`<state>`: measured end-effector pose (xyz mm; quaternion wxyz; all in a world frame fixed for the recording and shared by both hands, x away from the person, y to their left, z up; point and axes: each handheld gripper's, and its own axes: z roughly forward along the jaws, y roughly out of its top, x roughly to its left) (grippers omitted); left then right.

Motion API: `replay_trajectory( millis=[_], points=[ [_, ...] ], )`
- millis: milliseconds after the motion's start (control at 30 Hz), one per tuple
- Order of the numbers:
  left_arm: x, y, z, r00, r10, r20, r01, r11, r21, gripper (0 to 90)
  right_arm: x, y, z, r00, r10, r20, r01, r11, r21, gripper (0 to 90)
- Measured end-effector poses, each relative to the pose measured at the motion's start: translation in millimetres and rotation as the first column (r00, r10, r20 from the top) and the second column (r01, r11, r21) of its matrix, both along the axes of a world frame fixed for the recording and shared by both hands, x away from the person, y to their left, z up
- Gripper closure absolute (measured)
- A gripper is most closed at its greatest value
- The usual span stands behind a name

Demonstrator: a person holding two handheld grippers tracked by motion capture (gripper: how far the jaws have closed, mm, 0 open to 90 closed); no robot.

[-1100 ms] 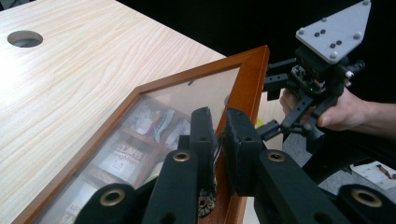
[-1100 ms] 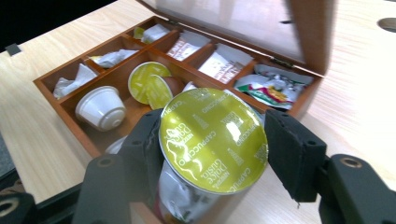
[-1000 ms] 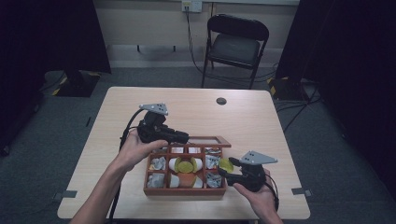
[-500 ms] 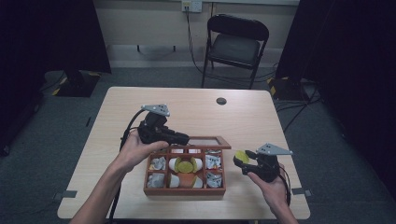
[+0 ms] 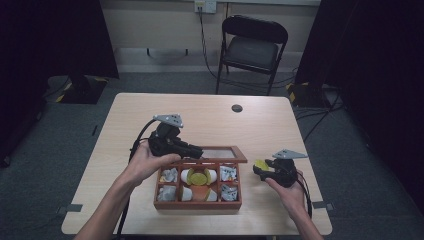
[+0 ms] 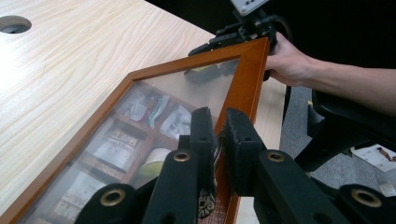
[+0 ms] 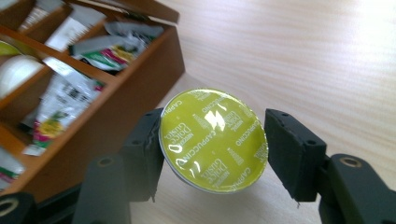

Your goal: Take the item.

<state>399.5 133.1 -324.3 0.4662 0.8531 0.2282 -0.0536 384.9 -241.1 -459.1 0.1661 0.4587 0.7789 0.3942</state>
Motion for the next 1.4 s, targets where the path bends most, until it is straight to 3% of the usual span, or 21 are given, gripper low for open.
replay_trajectory(
  millis=[200, 433, 667, 800, 967, 1133, 1400],
  points=[
    [-1.0, -0.2, -0.9, 1.0, -0.007, 0.0, 0.007, 1.0, 0.006, 82.3, 6.5, -3.2, -12.2, 0.9989, -0.019, -0.043, 0.018, 0.999, -0.035, 39.8],
    [-1.8, -0.7, -2.1, 1.0, -0.009, -0.003, 0.009, 0.9999, 0.004, 82.3, 8.2, -1.6, -18.0, 0.9985, -0.015, -0.052, 0.011, 0.998, -0.068, 39.6],
    [-2.7, -1.0, -3.3, 0.9998, -0.018, -0.003, 0.018, 0.9998, 0.01, 82.3, 7.2, -2.2, -18.2, 0.9988, -0.006, -0.048, 0.003, 0.998, -0.057, 32.7],
    [-2.7, -1.6, -3.7, 0.9998, -0.018, -0.004, 0.018, 0.9998, 0.008, 82.3, 3.8, -5.2, -13.4, 0.9992, -0.019, -0.035, 0.018, 1.0, -0.025, 25.2],
    [-2.7, -2.0, -3.8, 0.9998, -0.02, -0.007, 0.02, 0.9998, 0.009, 82.3, -1.2, -8.4, -9.6, 0.9991, -0.016, -0.039, 0.016, 1.0, -0.006, 23.9],
    [-5.5, -3.2, -6.6, 0.9996, -0.028, -0.01, 0.028, 0.9995, 0.018, 82.4, -19.5, -16.1, -7.5, 0.9988, 0.015, -0.047, -0.016, 0.999, -0.034, 23.8],
    [-10.6, -5.5, -9.2, 0.9989, -0.047, -0.005, 0.047, 0.9976, 0.051, 82.5, -27.0, -29.2, -20.2, 0.9969, -0.016, -0.077, 0.011, 0.998, -0.058, 24.8]
  ],
)
